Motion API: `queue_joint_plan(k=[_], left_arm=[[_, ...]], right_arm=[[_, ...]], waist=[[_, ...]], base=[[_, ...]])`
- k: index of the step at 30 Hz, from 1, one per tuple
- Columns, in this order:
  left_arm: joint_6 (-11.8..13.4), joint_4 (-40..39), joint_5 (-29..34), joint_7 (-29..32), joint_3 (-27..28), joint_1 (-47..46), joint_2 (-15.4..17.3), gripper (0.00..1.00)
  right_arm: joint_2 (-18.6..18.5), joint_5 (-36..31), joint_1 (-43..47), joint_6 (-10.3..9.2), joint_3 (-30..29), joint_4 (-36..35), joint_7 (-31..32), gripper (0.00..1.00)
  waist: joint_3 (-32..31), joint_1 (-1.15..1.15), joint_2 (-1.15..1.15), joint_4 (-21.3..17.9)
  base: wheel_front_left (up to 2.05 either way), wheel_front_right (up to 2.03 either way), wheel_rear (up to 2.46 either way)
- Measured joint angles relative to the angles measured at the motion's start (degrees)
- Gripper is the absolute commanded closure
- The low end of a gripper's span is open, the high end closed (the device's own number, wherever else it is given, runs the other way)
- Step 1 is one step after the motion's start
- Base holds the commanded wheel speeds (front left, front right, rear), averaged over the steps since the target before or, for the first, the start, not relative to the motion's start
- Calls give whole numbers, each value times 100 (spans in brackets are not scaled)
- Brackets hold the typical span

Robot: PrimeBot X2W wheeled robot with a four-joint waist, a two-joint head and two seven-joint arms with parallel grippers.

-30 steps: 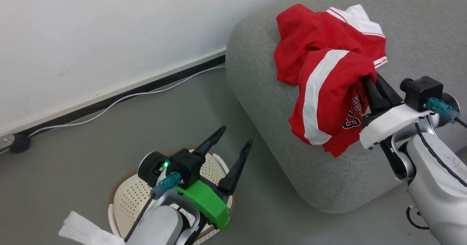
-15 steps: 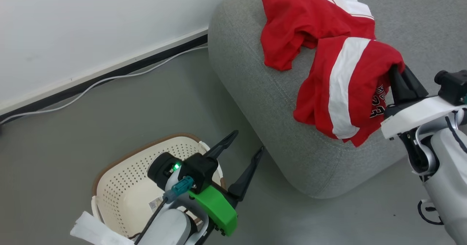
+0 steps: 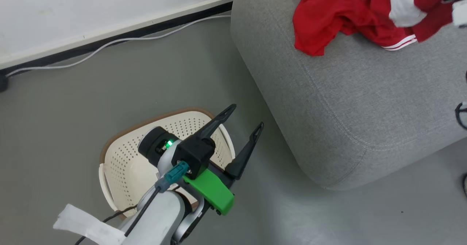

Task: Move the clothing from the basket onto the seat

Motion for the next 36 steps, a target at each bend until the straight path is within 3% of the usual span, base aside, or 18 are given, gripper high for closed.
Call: queue_joint_plan(k=[2,10,22,28,36], left_arm=[[0,-90,20,54,2,-94,32,0],[42,-461,109,242,83,-406,153,0],[36,-945,404,509,70,-792,316,0],[-15,-1080,425,622,-83,-938,315,0],[-65,-1077,455,709,-168,-1023,397,0]], right_arm=[[-36,94,-331,-14,-135,21,123,100],[-552,130,-1464,-405,-603,380,539,100],[-1115,65,-1840,-761,-1129,1200,690,100],[-987,77,-1809,-767,-1143,1589,591,100],[-124,-40,-1340,-749,-490,2246,463,100]], waist=[[123,0,0,59],[658,0,0,297],[1551,1,0,614],[1886,1,0,694],[2274,1,0,693]], base=[[0,0,0],[0,0,0],[0,0,0],[0,0,0],[0,0,0]])
